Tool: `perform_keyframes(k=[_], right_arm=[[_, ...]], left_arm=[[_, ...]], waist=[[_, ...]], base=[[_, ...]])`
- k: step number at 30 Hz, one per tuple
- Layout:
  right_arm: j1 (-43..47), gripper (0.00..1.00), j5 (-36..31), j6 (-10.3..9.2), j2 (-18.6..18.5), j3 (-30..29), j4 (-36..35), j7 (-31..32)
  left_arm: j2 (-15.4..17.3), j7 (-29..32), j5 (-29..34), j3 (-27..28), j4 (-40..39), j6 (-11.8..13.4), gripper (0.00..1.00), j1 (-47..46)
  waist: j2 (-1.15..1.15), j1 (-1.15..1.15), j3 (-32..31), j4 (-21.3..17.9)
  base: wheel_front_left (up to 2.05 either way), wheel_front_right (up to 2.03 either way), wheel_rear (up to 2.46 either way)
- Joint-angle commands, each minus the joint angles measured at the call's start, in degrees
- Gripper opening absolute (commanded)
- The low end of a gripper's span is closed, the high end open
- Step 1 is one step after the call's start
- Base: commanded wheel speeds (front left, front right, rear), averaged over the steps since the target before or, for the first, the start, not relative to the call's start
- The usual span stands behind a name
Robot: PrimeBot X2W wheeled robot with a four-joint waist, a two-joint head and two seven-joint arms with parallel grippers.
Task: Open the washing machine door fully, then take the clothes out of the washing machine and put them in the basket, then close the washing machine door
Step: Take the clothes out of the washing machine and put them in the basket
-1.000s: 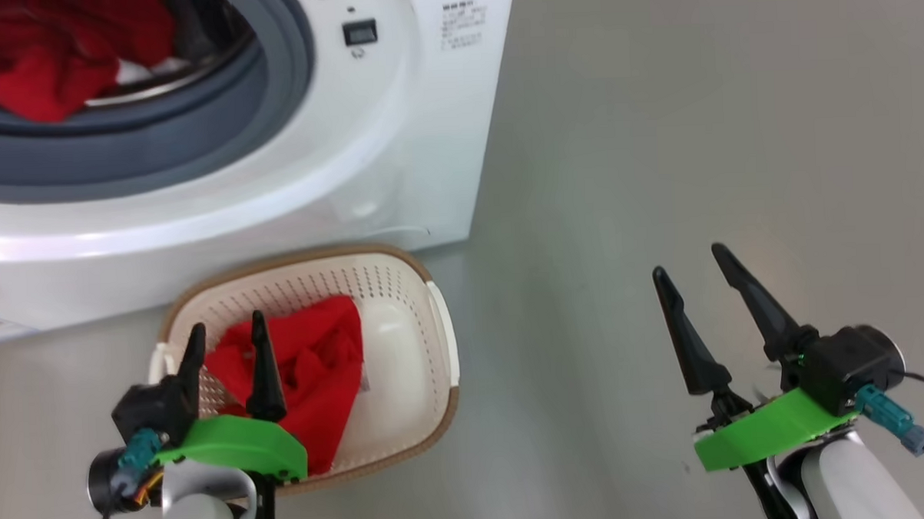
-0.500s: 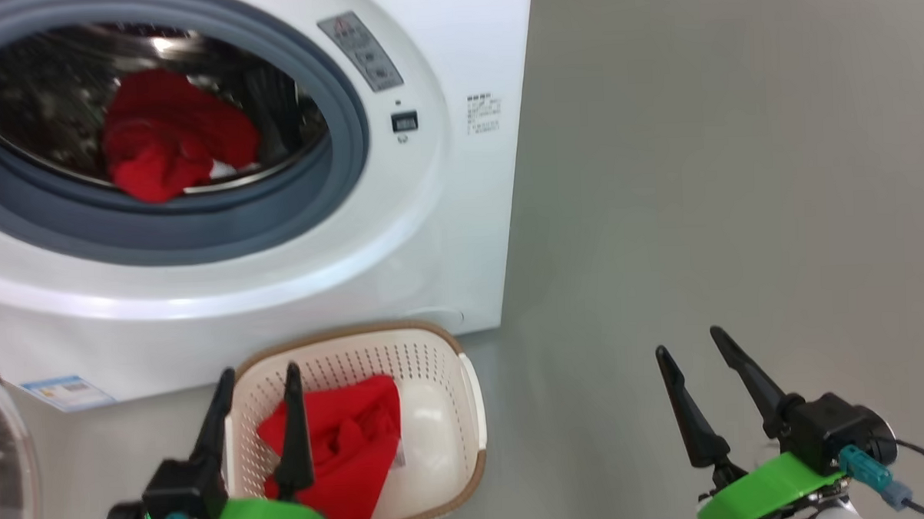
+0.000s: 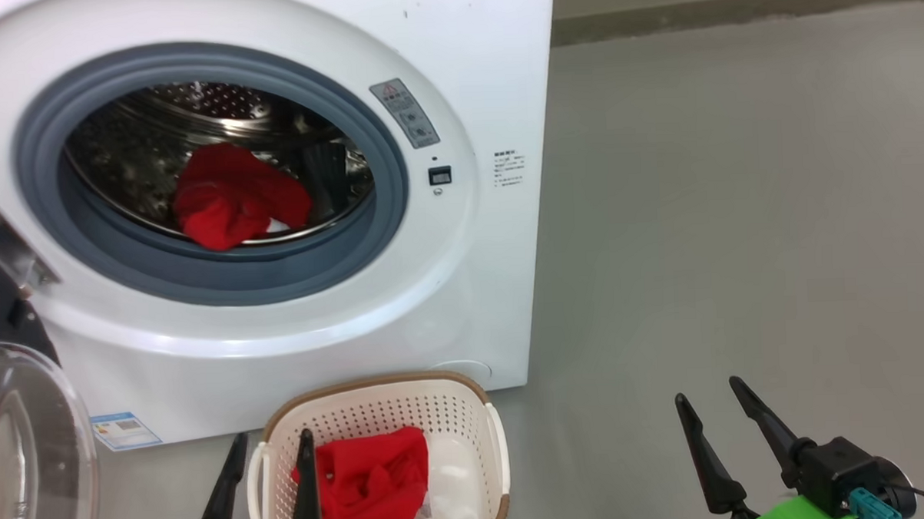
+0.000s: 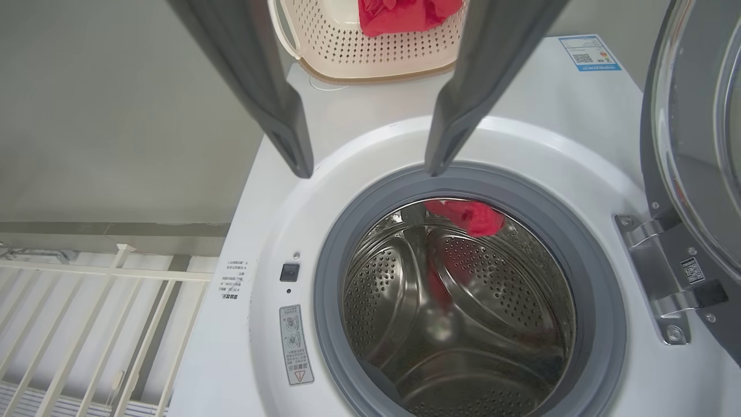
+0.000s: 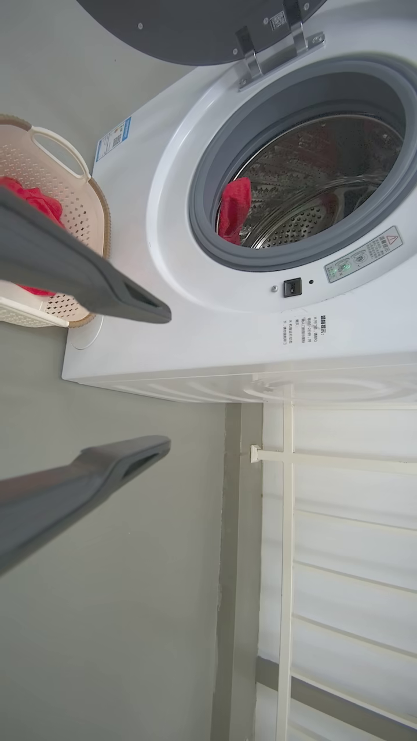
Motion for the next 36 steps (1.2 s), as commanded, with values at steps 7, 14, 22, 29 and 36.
perform_keyframes(k=[7, 14, 22, 29, 36], right_arm=[[0.7, 1.0, -1.5, 0.02, -0.1, -0.1, -2.6, 0.6], [1.5, 1.0, -1.6, 0.02, 0.0, -0.7, -3.3, 1.1], [1.8, 1.0, -1.5, 0.02, 0.1, -0.8, -3.6, 1.2], [1.9, 1.0, -1.2, 0.02, 0.1, -0.4, -3.6, 1.3], [1.8, 1.0, -1.1, 0.02, 0.1, -0.3, -3.7, 1.4]], left_arm=[[1.1, 0.9, 0.4, 1.8, -3.8, 1.2, 1.0, 1.6], [1.3, 1.1, 0.2, 1.8, -4.4, 1.8, 1.0, 2.5], [1.5, 1.2, -0.4, 1.9, -4.2, 2.1, 1.0, 3.2], [1.6, 1.1, -0.5, 1.6, -4.2, 2.2, 1.0, 3.3], [1.6, 1.1, -0.8, 1.3, -4.0, 2.3, 1.0, 3.1]], waist=[[0.0, 0.0, -1.9, 1.2], [0.0, 0.0, -2.3, 1.7], [0.0, 0.0, -2.8, 1.7], [0.0, 0.0, -3.0, 1.6], [0.0, 0.0, -2.8, 1.6]], base=[[0.0, 0.0, 0.0], [0.0, 0.0, 0.0], [0.0, 0.0, 0.0], [0.0, 0.0, 0.0], [0.0, 0.0, 0.0]])
